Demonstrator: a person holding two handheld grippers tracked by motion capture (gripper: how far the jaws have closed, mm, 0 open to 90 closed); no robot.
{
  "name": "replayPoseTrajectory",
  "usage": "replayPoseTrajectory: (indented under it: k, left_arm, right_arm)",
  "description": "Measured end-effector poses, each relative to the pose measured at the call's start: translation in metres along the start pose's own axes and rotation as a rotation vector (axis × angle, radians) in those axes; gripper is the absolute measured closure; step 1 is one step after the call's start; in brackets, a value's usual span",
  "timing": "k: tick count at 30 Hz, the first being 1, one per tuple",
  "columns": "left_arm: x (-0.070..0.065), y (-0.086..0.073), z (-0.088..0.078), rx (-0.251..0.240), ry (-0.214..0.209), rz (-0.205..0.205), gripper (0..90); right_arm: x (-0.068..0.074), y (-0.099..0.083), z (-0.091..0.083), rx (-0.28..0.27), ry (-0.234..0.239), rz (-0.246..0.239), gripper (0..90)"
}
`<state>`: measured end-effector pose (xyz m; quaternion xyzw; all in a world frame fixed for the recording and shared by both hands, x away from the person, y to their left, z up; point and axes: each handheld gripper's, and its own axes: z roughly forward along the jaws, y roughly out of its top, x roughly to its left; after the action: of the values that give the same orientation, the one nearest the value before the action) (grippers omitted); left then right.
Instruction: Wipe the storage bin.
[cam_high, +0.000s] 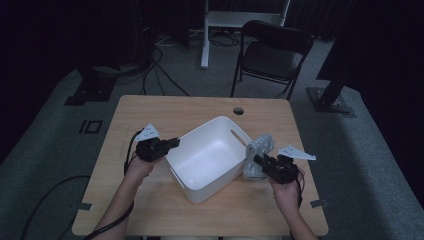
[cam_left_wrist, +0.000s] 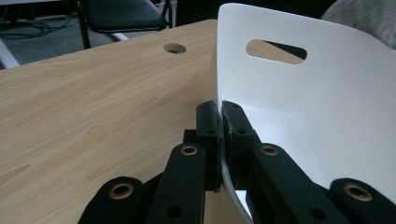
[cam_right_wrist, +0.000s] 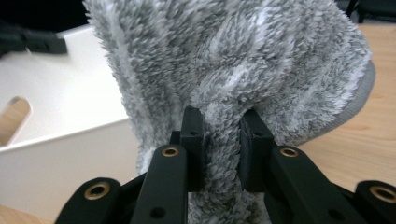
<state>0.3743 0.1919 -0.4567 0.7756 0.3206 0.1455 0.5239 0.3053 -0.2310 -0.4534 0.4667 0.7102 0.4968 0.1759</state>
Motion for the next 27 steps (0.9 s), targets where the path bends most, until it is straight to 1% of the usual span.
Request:
replayPoseTrajectory:
  k: [2, 3, 4, 5, 8, 12, 14, 20, 21, 23, 24, 25, 26, 27]
  left_arm:
    - [0.000, -0.001, 0.000, -0.006, -0.008, 0.008, 87.0]
    - [0.001, -0.001, 0.000, -0.007, -0.017, 0.002, 86.9]
    - [0.001, -0.001, 0.000, -0.007, -0.017, 0.002, 86.9]
    - [0.002, -0.001, 0.000, -0.011, -0.026, 0.008, 86.9]
    - [0.003, -0.001, 0.001, -0.015, -0.037, 0.006, 86.8]
    - [0.004, -0.002, 0.001, -0.022, -0.045, 0.002, 86.7]
    - [0.004, -0.002, 0.002, -0.026, -0.044, -0.001, 86.7]
    - [0.003, -0.002, 0.001, -0.026, -0.035, 0.008, 86.8]
    - [0.001, -0.002, 0.001, -0.025, -0.027, 0.010, 86.9]
    - [0.001, -0.002, 0.001, -0.024, -0.026, 0.013, 86.9]
    - [0.001, -0.002, 0.001, -0.024, -0.023, 0.013, 86.9]
    - [0.001, -0.002, 0.001, -0.024, -0.023, 0.013, 86.9]
    - [0.000, -0.002, 0.001, -0.021, -0.021, 0.021, 86.8]
    - [0.000, -0.002, 0.001, -0.019, -0.016, 0.019, 86.8]
  right_arm:
    - [0.002, -0.004, 0.008, 0.016, -0.001, -0.004, 75.3]
    - [0.002, -0.006, 0.009, 0.021, -0.003, -0.004, 75.2]
    - [0.002, -0.006, 0.009, 0.021, -0.003, -0.004, 75.2]
    - [0.000, -0.008, 0.012, 0.034, -0.002, 0.002, 75.2]
    - [0.000, -0.011, 0.015, 0.047, -0.008, -0.003, 75.2]
    - [-0.002, -0.014, 0.020, 0.063, -0.013, 0.003, 75.2]
    - [-0.002, -0.016, 0.022, 0.075, -0.020, 0.001, 75.2]
    - [-0.004, -0.024, 0.031, 0.112, -0.029, 0.003, 75.2]
    - [-0.005, -0.026, 0.035, 0.129, -0.033, 0.008, 75.2]
    - [-0.006, -0.030, 0.040, 0.147, -0.040, 0.011, 75.2]
    - [-0.007, -0.033, 0.044, 0.160, -0.047, 0.005, 75.2]
    - [-0.007, -0.033, 0.044, 0.160, -0.047, 0.005, 75.2]
    - [-0.010, -0.039, 0.053, 0.190, -0.063, 0.009, 75.2]
    - [-0.012, -0.043, 0.058, 0.208, -0.065, 0.015, 75.2]
